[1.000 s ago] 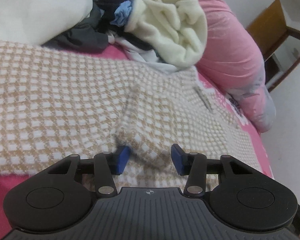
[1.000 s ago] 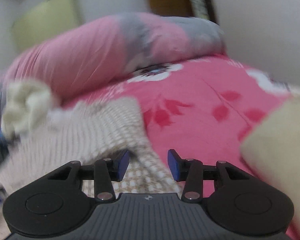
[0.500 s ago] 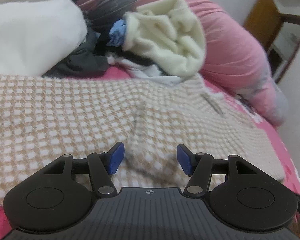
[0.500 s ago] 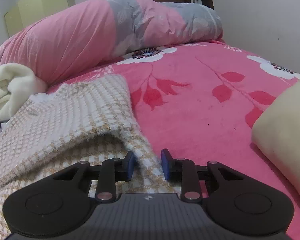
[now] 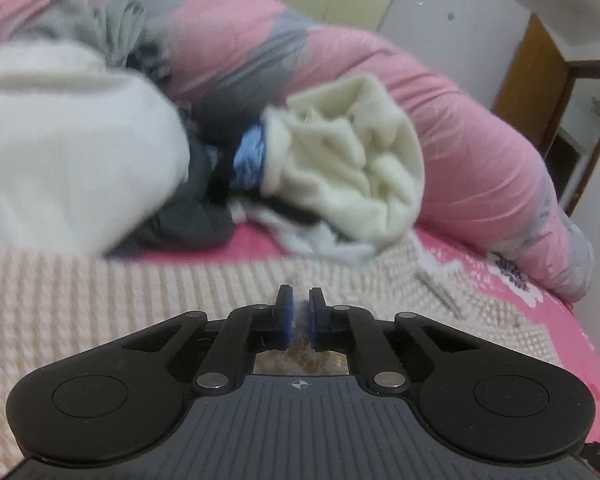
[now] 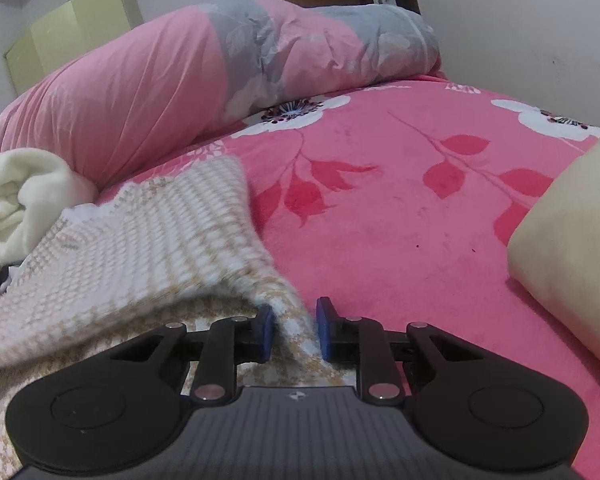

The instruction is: Fold clothes

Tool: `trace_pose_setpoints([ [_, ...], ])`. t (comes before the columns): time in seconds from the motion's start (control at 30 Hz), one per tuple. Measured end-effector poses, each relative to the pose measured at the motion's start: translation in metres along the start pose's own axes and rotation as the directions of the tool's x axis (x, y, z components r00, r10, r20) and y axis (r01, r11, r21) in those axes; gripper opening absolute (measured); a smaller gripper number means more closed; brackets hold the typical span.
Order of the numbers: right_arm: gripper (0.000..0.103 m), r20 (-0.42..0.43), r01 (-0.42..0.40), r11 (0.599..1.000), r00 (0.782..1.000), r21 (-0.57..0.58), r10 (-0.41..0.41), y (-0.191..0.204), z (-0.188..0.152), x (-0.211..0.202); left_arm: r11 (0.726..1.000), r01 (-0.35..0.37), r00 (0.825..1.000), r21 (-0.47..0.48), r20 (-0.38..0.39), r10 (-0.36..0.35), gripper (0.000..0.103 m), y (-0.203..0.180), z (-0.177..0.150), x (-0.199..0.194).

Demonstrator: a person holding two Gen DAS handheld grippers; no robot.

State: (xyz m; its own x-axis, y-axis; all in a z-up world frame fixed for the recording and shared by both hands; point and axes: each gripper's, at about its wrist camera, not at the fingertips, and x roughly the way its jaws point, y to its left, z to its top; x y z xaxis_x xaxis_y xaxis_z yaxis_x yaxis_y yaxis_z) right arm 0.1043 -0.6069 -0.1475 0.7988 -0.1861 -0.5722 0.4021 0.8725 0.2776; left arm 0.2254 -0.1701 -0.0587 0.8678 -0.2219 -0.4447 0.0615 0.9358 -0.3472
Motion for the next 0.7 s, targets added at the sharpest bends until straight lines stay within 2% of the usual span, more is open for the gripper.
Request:
trace_pose_setpoints([
  [0.13, 0.023, -0.005, -0.003, 1.000, 1.000, 0.013, 0.003, -0.002, 0.000, 0.001, 0.997, -0.055, 0.997, 0.054, -0.052, 0.058, 0.006, 0.001, -0.011, 0.012],
  [0.17, 0.023, -0.005, -0.004, 1.000, 1.000, 0.015, 0.004, -0.003, 0.000, 0.001, 0.998, -0.060, 0.996, 0.036, -0.057, 0.062, 0.002, 0.004, -0.013, 0.012],
  [0.3, 0.022, -0.008, -0.011, 0.999, 1.000, 0.030, 0.011, -0.006, 0.000, 0.002, 0.991, -0.118, 0.991, 0.059, 0.076, 0.114, 0.000, 0.011, -0.003, -0.010],
  [0.43, 0.022, -0.010, -0.020, 0.999, 1.000, 0.041, 0.020, -0.007, 0.000, 0.002, 0.989, -0.144, 0.989, 0.047, -0.036, 0.145, 0.000, 0.028, -0.004, 0.006],
  [0.53, 0.022, -0.010, -0.021, 0.999, 1.000, 0.044, 0.022, -0.007, 0.000, 0.002, 0.998, -0.064, 0.993, 0.009, -0.094, 0.064, 0.000, 0.033, -0.009, 0.004],
  [0.57, 0.022, -0.010, -0.022, 0.999, 1.000, 0.044, 0.022, -0.007, 0.000, 0.002, 0.999, -0.034, 0.994, -0.005, -0.102, 0.033, 0.004, 0.032, -0.010, 0.002],
  [0.6, 0.022, -0.010, -0.022, 0.999, 1.000, 0.045, 0.022, -0.007, 0.000, 0.002, 1.000, -0.008, 0.993, 0.000, -0.120, 0.008, 0.019, 0.030, -0.011, 0.002],
  [0.67, 0.022, -0.010, -0.022, 0.999, 1.000, 0.045, 0.023, -0.007, 0.000, 0.003, 1.000, 0.028, 0.989, 0.014, -0.149, -0.026, 0.035, 0.023, -0.011, 0.000],
  [0.7, 0.022, -0.010, -0.022, 0.999, 1.000, 0.046, 0.023, -0.007, 0.000, 0.003, 0.999, 0.041, 0.990, 0.023, -0.139, -0.038, 0.035, 0.019, -0.011, -0.003],
])
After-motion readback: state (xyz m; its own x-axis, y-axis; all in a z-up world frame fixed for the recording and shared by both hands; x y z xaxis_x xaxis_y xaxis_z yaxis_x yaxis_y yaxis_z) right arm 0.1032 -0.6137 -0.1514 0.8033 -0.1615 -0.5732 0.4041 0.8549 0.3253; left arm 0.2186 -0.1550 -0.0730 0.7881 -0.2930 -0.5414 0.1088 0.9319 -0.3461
